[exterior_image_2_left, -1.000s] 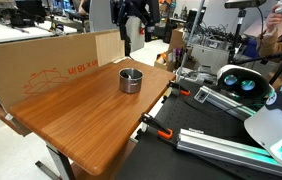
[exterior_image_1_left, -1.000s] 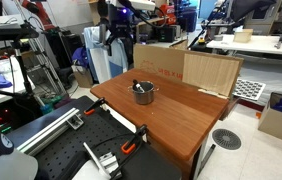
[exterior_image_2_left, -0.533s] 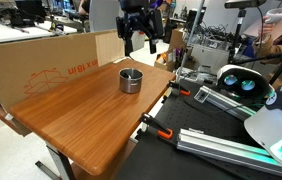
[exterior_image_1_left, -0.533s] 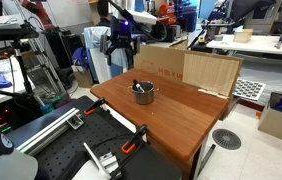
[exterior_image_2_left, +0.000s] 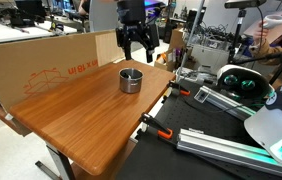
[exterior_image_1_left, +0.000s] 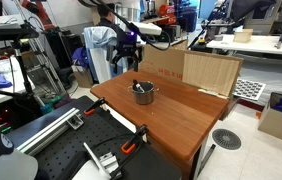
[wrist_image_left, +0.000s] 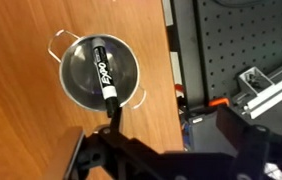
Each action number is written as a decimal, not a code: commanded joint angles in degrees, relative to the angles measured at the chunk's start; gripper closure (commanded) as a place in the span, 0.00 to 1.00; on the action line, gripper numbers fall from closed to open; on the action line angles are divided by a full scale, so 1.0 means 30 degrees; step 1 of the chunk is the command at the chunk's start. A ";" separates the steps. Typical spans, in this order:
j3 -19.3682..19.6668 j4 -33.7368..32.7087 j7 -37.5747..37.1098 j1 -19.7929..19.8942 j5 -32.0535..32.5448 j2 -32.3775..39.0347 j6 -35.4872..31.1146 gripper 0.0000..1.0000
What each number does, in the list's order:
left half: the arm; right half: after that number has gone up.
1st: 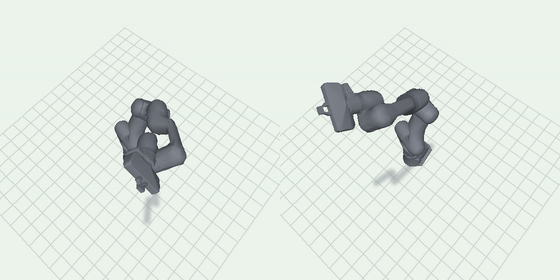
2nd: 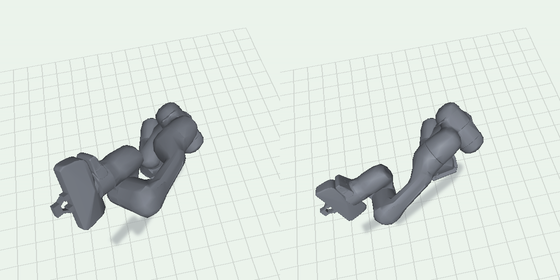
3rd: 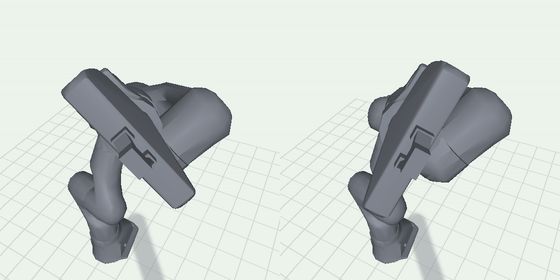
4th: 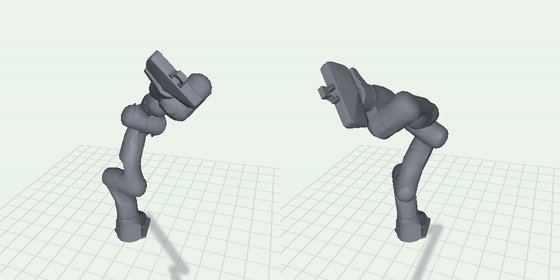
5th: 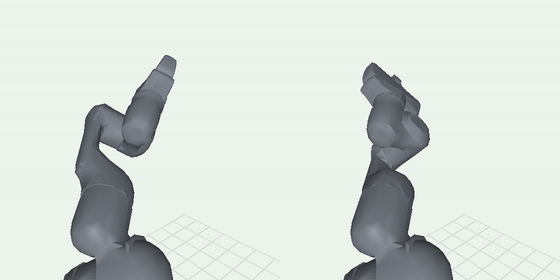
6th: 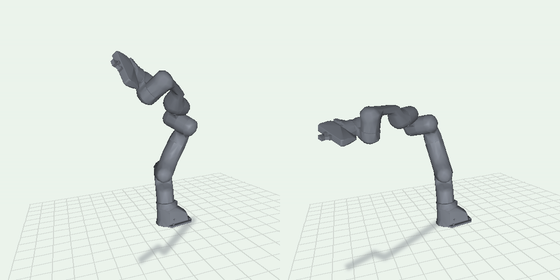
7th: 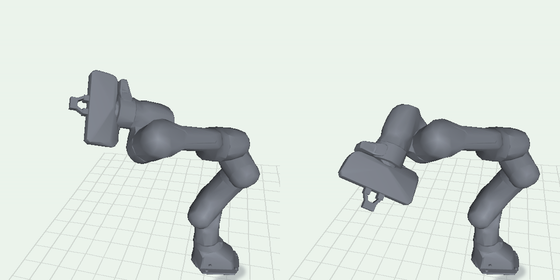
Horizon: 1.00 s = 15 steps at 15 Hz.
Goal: Take the black marker out of the silver pot
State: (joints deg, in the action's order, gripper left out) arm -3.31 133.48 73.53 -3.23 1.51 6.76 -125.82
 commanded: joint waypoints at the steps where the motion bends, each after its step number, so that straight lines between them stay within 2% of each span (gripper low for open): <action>1: -0.0217 -0.0034 0.0805 0.0314 0.0696 0.0614 -0.1648 0.00; 9: -0.0455 -0.0185 0.0787 0.0682 0.0775 0.2480 -0.4808 0.00; 15: -0.0639 -0.0415 0.0543 0.0926 0.0999 0.3593 -0.5744 0.00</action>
State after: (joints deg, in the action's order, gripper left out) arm -3.89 133.09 75.07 -2.07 3.26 15.97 -141.46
